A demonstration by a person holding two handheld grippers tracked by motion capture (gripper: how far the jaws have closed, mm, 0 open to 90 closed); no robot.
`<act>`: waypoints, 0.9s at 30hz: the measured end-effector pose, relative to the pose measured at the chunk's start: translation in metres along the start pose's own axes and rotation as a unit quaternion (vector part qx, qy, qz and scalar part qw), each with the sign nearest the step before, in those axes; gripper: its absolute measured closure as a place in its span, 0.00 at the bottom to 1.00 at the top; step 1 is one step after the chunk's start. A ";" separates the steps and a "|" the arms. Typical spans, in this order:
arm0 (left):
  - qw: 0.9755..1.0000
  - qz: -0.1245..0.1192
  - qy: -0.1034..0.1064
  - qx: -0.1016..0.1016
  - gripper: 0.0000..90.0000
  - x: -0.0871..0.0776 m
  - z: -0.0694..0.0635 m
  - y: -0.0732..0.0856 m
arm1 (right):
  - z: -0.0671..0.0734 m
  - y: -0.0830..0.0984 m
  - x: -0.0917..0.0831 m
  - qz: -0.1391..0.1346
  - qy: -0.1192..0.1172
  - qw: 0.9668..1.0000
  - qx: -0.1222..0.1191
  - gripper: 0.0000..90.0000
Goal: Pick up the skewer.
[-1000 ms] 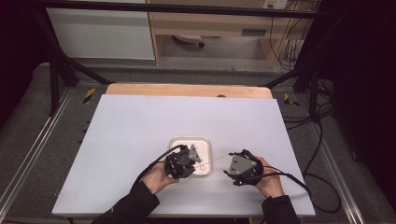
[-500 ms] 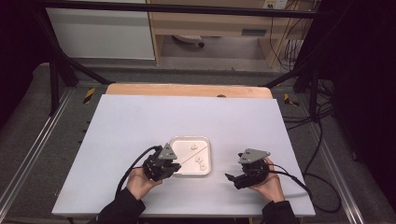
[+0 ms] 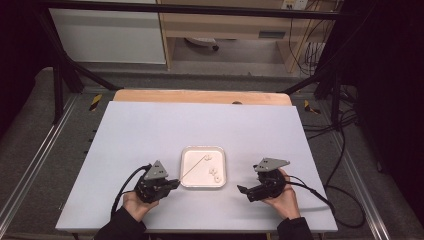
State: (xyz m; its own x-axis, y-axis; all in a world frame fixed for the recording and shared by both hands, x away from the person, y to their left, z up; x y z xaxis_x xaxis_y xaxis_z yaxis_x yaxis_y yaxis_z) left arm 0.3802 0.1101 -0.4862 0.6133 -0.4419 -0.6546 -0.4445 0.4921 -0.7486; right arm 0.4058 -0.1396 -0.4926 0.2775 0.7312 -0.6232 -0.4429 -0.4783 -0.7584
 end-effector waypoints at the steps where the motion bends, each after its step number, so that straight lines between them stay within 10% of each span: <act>1: 1.000 -0.002 -0.001 -0.006 0.98 -0.001 0.001 0.002 | 0.000 -0.002 0.001 -0.002 0.001 1.000 -0.001 0.07; 27: 0.999 -0.013 0.000 -0.033 0.98 -0.003 0.006 0.014 | 0.006 -0.053 0.037 -0.022 -0.005 1.000 0.013 0.04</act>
State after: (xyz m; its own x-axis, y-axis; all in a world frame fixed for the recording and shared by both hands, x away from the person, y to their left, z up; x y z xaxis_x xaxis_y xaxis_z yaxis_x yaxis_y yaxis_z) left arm 0.3766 0.1229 -0.4942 0.6253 -0.4532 -0.6354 -0.4713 0.4297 -0.7702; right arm 0.4342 -0.0844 -0.4742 0.2896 0.7560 -0.5870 -0.4521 -0.4325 -0.7801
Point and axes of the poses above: each handheld gripper's, and its own axes: x roughly forward along the jaws, y roughly out of its underside, z roughly to its left, the point moved 10 cm from there along x, roughly forward along the jaws, and after that the axes turned 15 degrees about -y, right-handed, at the moved point
